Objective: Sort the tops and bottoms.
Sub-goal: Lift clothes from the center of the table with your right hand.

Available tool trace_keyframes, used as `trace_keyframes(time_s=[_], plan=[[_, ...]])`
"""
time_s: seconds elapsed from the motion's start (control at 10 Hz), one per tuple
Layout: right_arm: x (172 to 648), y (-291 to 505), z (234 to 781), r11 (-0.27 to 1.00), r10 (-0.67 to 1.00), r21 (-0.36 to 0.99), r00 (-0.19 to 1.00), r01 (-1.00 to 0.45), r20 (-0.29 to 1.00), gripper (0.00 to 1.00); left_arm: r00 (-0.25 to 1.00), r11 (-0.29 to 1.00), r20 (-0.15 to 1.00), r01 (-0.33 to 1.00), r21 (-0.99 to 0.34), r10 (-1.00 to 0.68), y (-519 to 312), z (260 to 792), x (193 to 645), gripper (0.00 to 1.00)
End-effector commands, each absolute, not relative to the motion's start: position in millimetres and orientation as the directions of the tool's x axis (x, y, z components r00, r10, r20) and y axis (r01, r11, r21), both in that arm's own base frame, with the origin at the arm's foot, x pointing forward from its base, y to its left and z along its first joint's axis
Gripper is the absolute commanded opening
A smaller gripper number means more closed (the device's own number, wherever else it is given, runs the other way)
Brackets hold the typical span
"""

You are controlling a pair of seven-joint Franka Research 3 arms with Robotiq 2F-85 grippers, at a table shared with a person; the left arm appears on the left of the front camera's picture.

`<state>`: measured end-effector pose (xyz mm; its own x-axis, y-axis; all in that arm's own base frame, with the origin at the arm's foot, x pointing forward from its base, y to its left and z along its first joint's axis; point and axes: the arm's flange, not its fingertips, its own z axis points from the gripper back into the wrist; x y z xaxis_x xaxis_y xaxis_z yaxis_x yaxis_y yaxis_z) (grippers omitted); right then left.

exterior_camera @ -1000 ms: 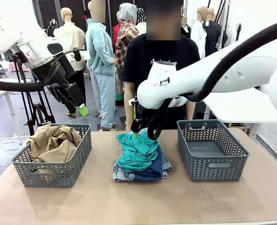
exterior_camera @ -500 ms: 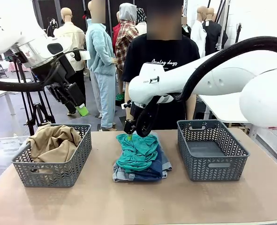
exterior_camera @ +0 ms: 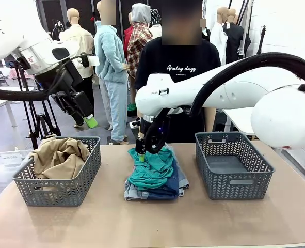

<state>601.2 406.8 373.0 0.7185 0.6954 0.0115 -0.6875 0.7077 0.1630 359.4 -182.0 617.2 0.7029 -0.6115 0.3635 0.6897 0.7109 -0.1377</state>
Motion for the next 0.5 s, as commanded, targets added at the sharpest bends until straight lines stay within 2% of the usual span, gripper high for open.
trace_keyframes(time_s=[0.0,0.2,0.3,0.4], plan=[[606.8,413.9,375.7,0.727,0.682,0.128,0.731,-0.675,-0.025,0.44,0.703,0.709,0.366,0.69,-0.145,-0.61,-181.7,618.5,358.7,0.75],[605.1,413.9,376.4,0.734,0.676,0.126,0.736,-0.668,-0.032,0.06,0.703,0.709,0.366,0.69,-0.145,-0.61,-181.7,618.5,358.7,0.75],[605.1,413.8,376.7,0.736,0.673,0.127,0.738,-0.665,-0.037,0.0,0.703,0.709,0.366,0.69,-0.145,-0.61,-181.7,618.5,358.7,0.75],[605.3,413.3,376.8,0.738,0.671,0.132,0.74,-0.662,-0.043,0.0,0.703,0.709,0.366,0.69,-0.145,-0.61,-181.7,618.5,358.7,0.75]])
